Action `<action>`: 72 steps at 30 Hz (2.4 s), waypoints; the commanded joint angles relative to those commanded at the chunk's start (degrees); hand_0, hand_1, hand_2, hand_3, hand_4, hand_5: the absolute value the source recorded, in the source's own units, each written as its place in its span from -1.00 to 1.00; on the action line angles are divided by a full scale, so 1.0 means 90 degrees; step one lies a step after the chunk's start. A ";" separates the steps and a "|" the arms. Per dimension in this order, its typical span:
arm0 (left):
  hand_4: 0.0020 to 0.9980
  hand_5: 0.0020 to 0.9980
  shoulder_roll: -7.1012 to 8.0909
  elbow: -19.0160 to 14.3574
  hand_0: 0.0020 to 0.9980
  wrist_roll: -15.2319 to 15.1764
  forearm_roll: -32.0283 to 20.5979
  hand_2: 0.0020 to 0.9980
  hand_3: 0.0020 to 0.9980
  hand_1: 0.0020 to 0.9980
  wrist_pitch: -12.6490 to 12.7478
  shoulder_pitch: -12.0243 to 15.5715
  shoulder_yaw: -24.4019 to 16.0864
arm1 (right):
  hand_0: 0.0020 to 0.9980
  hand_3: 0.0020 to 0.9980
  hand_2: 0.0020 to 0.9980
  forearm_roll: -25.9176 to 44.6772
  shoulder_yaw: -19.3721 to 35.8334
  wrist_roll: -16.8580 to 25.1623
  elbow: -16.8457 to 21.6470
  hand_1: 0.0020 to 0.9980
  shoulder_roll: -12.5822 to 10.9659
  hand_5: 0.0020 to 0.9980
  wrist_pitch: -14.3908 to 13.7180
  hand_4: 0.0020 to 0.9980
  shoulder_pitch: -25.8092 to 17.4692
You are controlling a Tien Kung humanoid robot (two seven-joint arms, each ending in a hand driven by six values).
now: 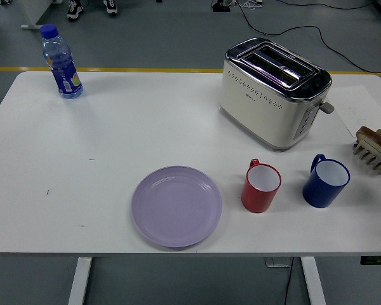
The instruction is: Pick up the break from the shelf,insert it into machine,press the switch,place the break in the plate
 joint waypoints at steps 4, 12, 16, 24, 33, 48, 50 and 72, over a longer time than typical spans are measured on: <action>-0.32 0.85 0.0003 0.0000 0.37 -0.0004 -0.0036 0.46 0.16 0.42 0.0003 -0.0010 0.0023 | 0.91 0.88 0.90 -0.0745 -0.0122 -0.0118 -0.0037 0.84 -0.0015 -0.60 0.0049 0.72 0.0057; -0.32 0.85 -0.0002 0.0000 0.38 -0.0010 -0.0111 0.46 0.16 0.42 0.0012 -0.0036 0.0078 | 0.92 0.89 0.91 -0.2896 -0.0555 -0.0476 -0.0380 0.85 -0.0065 -0.57 0.0224 0.76 0.0432; -0.33 0.85 0.0000 0.0000 0.38 -0.0012 -0.0143 0.46 0.16 0.43 0.0014 -0.0041 0.0113 | 0.92 0.88 0.91 -0.3761 -0.0715 -0.0648 -0.0537 0.85 -0.0117 -0.56 0.0343 0.76 0.0584; -0.33 0.85 -0.0006 0.0000 0.38 0.0000 -0.0155 0.46 0.16 0.42 0.0019 -0.0040 0.0122 | 0.91 0.87 0.89 -0.3818 -0.0948 -0.0840 -0.0975 0.84 -0.0164 -0.56 0.0412 0.75 0.0867; -0.33 0.84 -0.0026 0.0000 0.38 0.0012 -0.0191 0.46 0.16 0.42 0.0024 0.0017 0.0153 | 0.74 0.74 0.70 -0.4009 -0.1417 -0.1074 -0.1627 0.67 -0.0120 -0.54 0.0209 0.72 0.1379; -0.33 0.84 -0.0019 0.0000 0.38 -0.0002 -0.0389 0.46 0.16 0.42 0.0057 0.0091 0.0233 | 0.45 0.53 0.38 -0.4440 -0.1927 -0.1597 -0.2208 0.40 -0.0131 -0.61 0.0144 0.61 0.1901; -0.33 0.84 -0.0021 0.0000 0.38 0.0003 -0.0373 0.46 0.16 0.43 0.0057 0.0090 0.0224 | 0.24 0.39 0.20 -0.4446 -0.1988 -0.1656 -0.2217 0.22 -0.0143 -0.70 0.0132 0.46 0.1941; -0.33 0.84 -0.0006 0.0000 0.38 0.0014 -0.0335 0.46 0.15 0.43 0.0062 0.0044 0.0176 | -0.13 0.17 -0.01 -0.4561 -0.2362 -0.1990 -0.2307 -0.06 -0.0286 -0.90 0.0327 0.15 0.2203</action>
